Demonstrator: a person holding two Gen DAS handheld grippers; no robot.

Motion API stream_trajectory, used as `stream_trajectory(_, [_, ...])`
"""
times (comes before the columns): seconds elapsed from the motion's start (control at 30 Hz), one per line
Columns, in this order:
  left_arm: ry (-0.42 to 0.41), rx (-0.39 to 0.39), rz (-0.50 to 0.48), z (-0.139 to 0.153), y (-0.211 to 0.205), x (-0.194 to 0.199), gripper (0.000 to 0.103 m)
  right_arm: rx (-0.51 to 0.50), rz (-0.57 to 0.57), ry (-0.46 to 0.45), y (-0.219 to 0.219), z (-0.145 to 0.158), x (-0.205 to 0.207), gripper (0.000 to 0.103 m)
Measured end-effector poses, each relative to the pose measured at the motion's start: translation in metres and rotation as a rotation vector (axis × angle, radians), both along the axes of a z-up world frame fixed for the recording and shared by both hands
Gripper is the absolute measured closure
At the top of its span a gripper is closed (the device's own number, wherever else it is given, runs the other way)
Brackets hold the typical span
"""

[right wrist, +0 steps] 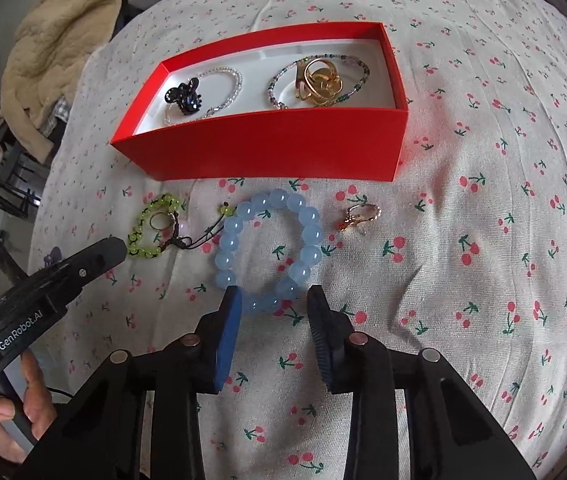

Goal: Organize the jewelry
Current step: 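Grasp the green bead bracelet with the left gripper while the right grasps the light blue bead bracelet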

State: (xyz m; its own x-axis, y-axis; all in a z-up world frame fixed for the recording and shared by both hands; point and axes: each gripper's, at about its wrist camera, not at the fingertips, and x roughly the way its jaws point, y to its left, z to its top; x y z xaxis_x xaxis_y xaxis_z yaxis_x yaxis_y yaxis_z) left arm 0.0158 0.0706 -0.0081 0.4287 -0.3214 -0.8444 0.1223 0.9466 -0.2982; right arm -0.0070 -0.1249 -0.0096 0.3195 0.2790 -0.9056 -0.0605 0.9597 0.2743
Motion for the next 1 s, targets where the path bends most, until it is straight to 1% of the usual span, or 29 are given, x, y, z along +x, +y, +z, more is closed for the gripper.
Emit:
stream_trajectory(0.07, [0.032, 0.051, -0.021, -0.011, -0.008, 0.006, 0.087, 0.004, -0.023, -0.006, -0.001, -0.002, 0.002, 0.068])
stream_trajectory(0.1, [0.032, 0.07, -0.028, -0.014, -0.01, 0.008, 0.087, 0.009, -0.037, -0.011, -0.002, -0.002, 0.003, 0.069])
stream_trajectory(0.13, [0.012, 0.085, -0.029, -0.014, -0.013, 0.008, 0.087, 0.014, -0.055, -0.015, -0.003, -0.002, 0.004, 0.069])
stream_trajectory(0.2, [0.004, 0.119, -0.035, -0.013, -0.018, 0.01, 0.087, 0.028, -0.087, -0.013, -0.008, -0.004, 0.007, 0.069])
stream_trajectory(0.3, [0.009, 0.128, -0.024, -0.012, -0.02, 0.012, 0.087, 0.064, -0.132, -0.002, -0.015, -0.007, 0.012, 0.072])
stream_trajectory(0.37, [0.008, 0.132, -0.02, -0.013, -0.021, 0.014, 0.088, 0.061, -0.14, -0.004, -0.016, -0.009, 0.015, 0.075])
stream_trajectory(0.4, [0.007, 0.133, -0.017, -0.014, -0.021, 0.014, 0.089, 0.046, -0.139, -0.007, -0.015, -0.009, 0.016, 0.079])
stream_trajectory(0.43, [0.007, 0.133, -0.013, -0.014, -0.021, 0.014, 0.091, 0.024, -0.134, -0.013, -0.014, -0.01, 0.017, 0.085])
stream_trajectory(0.53, [0.016, 0.108, -0.005, -0.013, -0.016, 0.017, 0.094, -0.024, -0.117, -0.026, -0.009, -0.009, 0.019, 0.09])
stream_trajectory(0.63, [0.047, 0.043, -0.019, -0.011, -0.006, 0.017, 0.093, -0.006, -0.118, -0.018, -0.011, -0.006, 0.019, 0.091])
stream_trajectory(0.7, [0.05, 0.016, -0.014, -0.008, 0.0, 0.015, 0.093, 0.02, -0.127, -0.01, -0.015, -0.003, 0.019, 0.091])
stream_trajectory(0.83, [0.025, 0.006, 0.005, -0.002, 0.007, 0.015, 0.092, 0.047, -0.129, -0.016, -0.02, 0.006, 0.014, 0.091])
stream_trajectory(0.93, [0.014, -0.008, 0.008, -0.001, 0.002, 0.018, 0.09, 0.054, -0.134, -0.025, -0.024, 0.011, 0.012, 0.091])
stream_trajectory(1.0, [0.011, 0.007, -0.004, -0.002, -0.005, 0.02, 0.088, 0.058, -0.133, -0.024, -0.026, 0.012, 0.011, 0.091])
